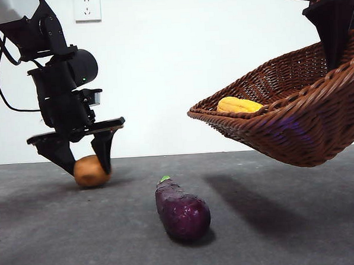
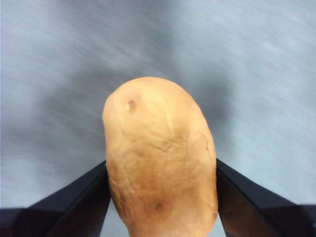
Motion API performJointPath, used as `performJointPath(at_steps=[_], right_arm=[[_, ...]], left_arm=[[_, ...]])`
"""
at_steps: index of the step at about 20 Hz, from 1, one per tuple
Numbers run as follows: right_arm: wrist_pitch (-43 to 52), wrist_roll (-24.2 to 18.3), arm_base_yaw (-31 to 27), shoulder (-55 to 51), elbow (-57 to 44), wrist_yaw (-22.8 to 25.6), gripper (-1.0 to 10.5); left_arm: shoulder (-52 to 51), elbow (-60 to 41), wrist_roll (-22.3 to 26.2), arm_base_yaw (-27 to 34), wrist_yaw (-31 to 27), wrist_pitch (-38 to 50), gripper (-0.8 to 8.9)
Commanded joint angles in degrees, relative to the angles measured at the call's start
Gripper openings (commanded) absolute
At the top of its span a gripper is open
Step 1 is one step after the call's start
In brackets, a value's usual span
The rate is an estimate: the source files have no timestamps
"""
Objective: Help me put the vegetables on the table into the basket
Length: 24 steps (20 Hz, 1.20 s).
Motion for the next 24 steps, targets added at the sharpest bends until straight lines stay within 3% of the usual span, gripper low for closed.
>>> performJointPath(at_steps=[1, 3, 5, 10, 15, 21, 24], right_arm=[[0.96, -0.39, 0.04, -0.42, -0.2, -0.44, -0.2], [1.77, -0.35, 0.04, -0.42, -0.2, -0.46, -0.2], [1.92, 0.07, 0.04, -0.42, -0.2, -0.46, -0.2], [2.14, 0.07, 0.04, -0.42, -0.2, -0.46, -0.2], [2.56, 0.04, 0.07, -0.42, -0.2, -2.45, -0.2], [2.51, 0.09, 0.2, -0.42, -0.2, -5.95, -0.2], [2.05, 0.07, 0.2, -0.42, -0.2, -6.03, -0.2]], left_arm=[[-1.81, -0.28, -2.03, 0.28, 10.29, -1.99, -0.09], [-3.96, -0.28, -1.49, -0.11, 19.87, -3.93, -0.09], [-7.19, -0.28, 0.7, -1.38, 22.53, -6.45, -0.09], [-18.97, -0.28, 4.46, -6.12, 21.2, -10.71, -0.09], [-27.52, -0.28, 10.69, -14.91, 21.64, -15.56, -0.09], [-26.91, -0.33, 11.06, -29.4, 21.46, -16.22, -0.09], [-26.6, -0.33, 11.3, -35.39, 15.67, -14.78, -0.09]])
